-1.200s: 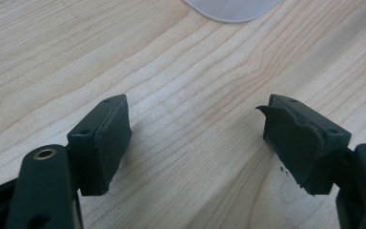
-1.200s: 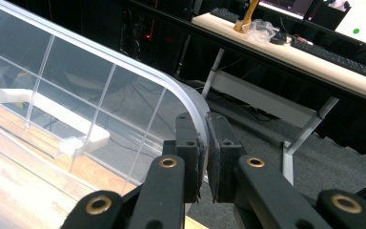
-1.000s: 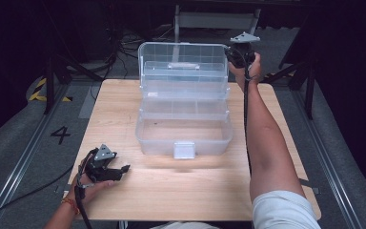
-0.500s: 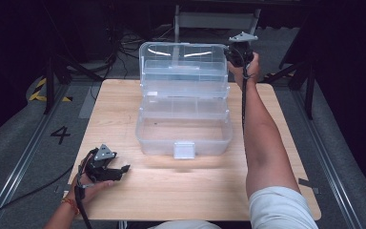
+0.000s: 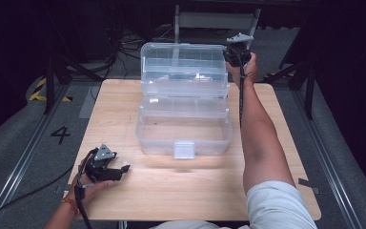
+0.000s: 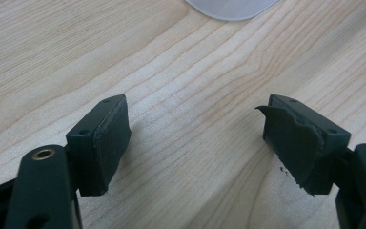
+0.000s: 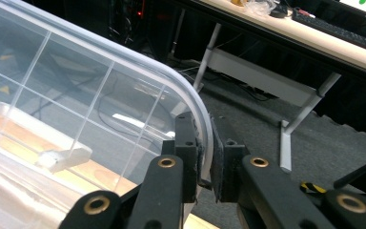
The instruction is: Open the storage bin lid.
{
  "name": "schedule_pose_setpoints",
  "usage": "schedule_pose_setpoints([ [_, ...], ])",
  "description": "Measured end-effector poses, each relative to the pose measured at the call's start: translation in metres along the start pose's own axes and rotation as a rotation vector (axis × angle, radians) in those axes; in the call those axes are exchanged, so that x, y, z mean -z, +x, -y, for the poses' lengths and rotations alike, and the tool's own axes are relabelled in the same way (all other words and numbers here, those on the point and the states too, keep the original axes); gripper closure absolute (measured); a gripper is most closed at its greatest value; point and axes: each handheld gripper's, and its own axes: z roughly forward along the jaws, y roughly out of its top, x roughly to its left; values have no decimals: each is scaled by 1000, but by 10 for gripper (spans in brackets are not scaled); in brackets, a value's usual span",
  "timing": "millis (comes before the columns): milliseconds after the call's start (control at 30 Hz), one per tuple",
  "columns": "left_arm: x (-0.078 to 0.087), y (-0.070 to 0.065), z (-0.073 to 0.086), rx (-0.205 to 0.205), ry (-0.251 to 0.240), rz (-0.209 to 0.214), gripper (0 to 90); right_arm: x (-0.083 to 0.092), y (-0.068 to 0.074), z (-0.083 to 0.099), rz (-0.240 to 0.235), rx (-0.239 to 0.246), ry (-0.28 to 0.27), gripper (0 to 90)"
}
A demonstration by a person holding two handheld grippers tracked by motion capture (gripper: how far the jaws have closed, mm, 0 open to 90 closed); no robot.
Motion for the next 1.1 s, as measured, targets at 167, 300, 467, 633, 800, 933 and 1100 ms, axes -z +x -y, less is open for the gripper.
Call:
schedule_pose_setpoints([
  [167, 0, 0, 0, 0, 2, 4, 243, -7, 0, 3, 11, -1, 10, 828],
  [300, 0, 0, 0, 4, 2, 7, 242, -9, 0, 5, 12, 6, 22, 821],
  [467, 0, 0, 0, 5, 0, 7, 241, -6, -3, 5, -4, -7, 33, 794],
  [633, 0, 0, 0, -3, 4, 4, 237, 0, -4, 2, -28, -15, 33, 828],
  [800, 0, 0, 0, -4, 4, 3, 236, 5, -1, 2, -38, -13, 24, 841],
  [933, 0, -1, 0, 7, 2, 4, 236, 10, -2, 7, -50, -31, 12, 846],
  [1100, 0, -1, 0, 0, 5, 5, 235, 23, 1, 13, -53, -18, 5, 825],
])
